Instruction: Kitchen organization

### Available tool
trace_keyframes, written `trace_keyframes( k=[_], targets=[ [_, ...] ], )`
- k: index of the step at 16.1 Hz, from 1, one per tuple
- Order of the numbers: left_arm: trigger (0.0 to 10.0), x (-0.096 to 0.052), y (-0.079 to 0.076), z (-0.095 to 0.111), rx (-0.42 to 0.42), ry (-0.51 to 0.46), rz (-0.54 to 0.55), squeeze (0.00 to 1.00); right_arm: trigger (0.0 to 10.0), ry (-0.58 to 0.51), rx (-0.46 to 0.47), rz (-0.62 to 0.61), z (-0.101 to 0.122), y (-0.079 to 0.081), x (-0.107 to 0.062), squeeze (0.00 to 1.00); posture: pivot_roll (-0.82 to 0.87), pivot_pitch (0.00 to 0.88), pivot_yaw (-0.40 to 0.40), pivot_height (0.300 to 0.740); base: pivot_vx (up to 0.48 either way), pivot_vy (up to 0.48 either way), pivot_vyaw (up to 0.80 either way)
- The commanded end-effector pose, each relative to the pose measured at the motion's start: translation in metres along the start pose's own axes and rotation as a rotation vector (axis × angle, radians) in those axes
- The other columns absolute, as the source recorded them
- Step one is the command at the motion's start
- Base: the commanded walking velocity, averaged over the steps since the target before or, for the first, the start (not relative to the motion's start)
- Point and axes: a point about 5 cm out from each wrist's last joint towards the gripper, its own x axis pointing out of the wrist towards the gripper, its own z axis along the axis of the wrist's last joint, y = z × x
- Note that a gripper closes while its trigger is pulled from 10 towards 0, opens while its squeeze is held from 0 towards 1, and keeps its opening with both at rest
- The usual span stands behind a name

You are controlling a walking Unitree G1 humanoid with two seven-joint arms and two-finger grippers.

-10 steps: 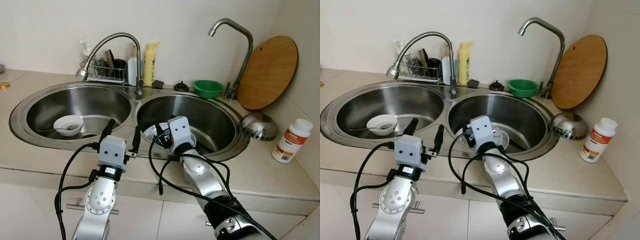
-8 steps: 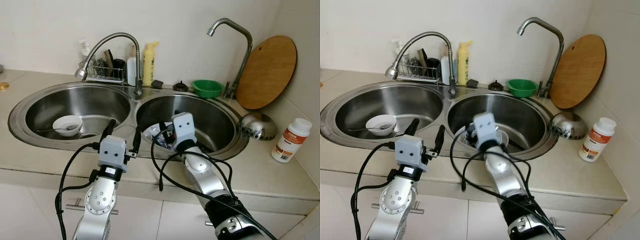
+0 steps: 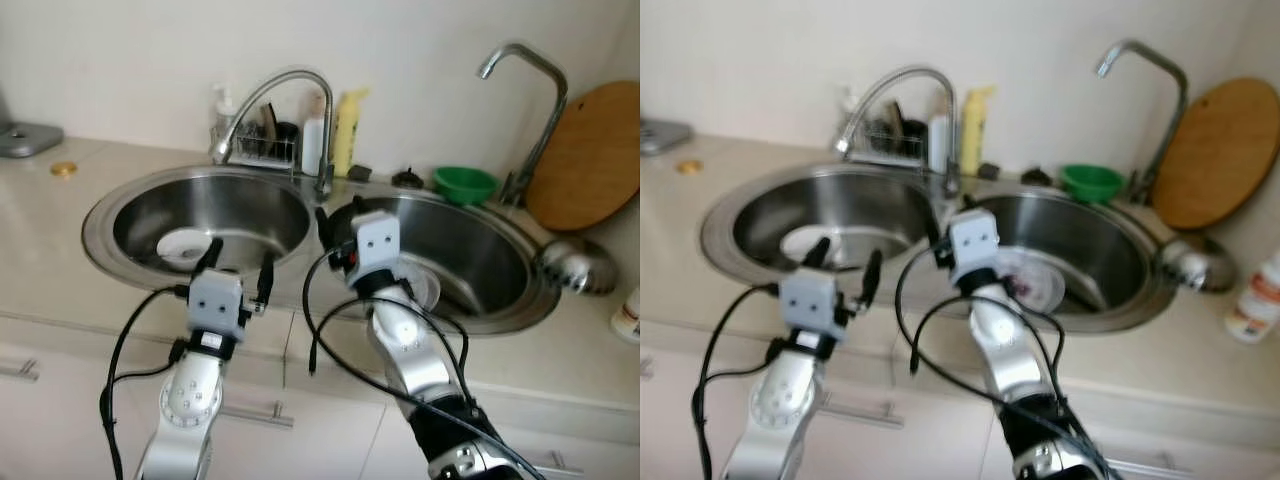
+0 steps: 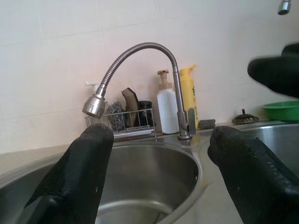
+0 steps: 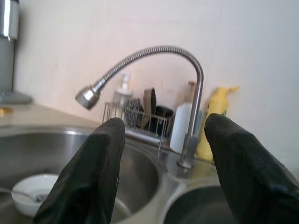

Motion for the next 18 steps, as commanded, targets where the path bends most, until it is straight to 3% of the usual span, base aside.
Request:
trace_keyframes(
  k=[1,13,15,18],
  targets=[
    [10.0,0.002,-0.009,0.003,-0.017,-0.013,-0.031,0.0,10.0,-0.015,0.0,-0.029,0.002,-0.005,-0.002,0.0,0.08,0.0,-0.063,0.74,0.0,0.48,0.0],
    [10.0,0.0,-0.01,0.003,-0.016,-0.016,-0.039,0.0,10.0,-0.01,-0.022,-0.022,0.0,-0.002,-0.01,0.0,0.08,0.0,-0.061,0.74,0.0,0.48,0.0],
    [10.0,0.0,-0.009,0.003,-0.013,-0.021,-0.035,0.0,10.0,0.0,-0.019,-0.021,-0.001,-0.002,-0.012,0.0,0.08,0.0,-0.059,0.74,0.0,0.127,0.0],
    [10.0,-0.001,-0.011,0.004,-0.013,-0.032,-0.046,0.0,10.0,0.009,-0.005,-0.018,-0.003,-0.002,-0.016,0.0,0.08,0.0,-0.057,0.74,0.0,0.0,-0.8]
  ],
)
